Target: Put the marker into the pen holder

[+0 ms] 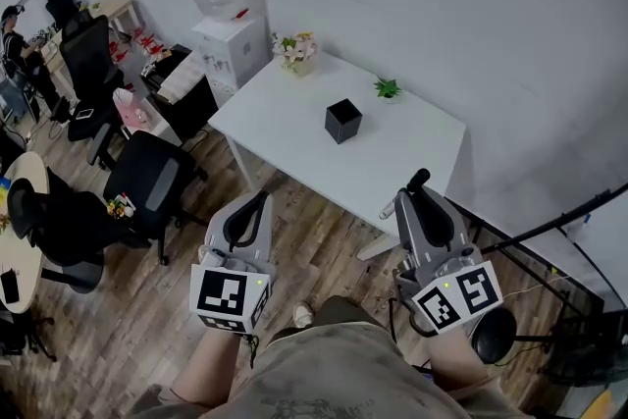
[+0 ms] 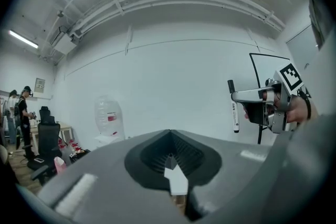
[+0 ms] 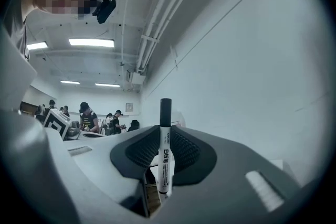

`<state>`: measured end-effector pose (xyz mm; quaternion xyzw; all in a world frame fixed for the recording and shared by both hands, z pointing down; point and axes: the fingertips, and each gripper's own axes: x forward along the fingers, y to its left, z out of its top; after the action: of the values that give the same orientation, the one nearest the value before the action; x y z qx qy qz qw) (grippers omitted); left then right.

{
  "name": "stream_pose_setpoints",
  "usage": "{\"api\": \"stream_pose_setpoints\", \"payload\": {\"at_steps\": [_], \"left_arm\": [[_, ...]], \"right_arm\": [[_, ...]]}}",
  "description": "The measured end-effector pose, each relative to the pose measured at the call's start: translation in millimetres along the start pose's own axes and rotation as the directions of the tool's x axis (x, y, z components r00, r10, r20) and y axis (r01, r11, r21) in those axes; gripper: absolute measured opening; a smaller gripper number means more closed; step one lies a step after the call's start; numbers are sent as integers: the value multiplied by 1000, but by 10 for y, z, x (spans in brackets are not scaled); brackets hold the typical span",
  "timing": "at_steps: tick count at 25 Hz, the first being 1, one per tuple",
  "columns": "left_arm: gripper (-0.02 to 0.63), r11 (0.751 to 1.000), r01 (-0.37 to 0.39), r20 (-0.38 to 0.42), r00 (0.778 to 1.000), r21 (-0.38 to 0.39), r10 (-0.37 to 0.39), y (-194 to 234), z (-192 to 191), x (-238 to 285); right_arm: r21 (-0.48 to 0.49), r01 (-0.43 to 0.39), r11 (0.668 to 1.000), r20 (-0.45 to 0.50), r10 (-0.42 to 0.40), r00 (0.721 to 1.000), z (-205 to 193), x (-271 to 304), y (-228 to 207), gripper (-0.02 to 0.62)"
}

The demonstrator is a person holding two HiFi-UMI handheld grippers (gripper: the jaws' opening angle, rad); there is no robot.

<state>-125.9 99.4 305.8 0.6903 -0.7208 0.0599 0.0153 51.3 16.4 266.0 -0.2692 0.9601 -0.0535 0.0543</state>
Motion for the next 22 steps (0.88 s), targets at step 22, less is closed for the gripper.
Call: {"api": "stream_pose_setpoints", "payload": {"at_steps": [22], "left_arm": [[1, 989, 148, -136, 980, 21, -144, 765, -499, 2272]], "right_arm": [[55, 117, 992, -131, -109, 985, -906, 1953, -1497, 92]]}}
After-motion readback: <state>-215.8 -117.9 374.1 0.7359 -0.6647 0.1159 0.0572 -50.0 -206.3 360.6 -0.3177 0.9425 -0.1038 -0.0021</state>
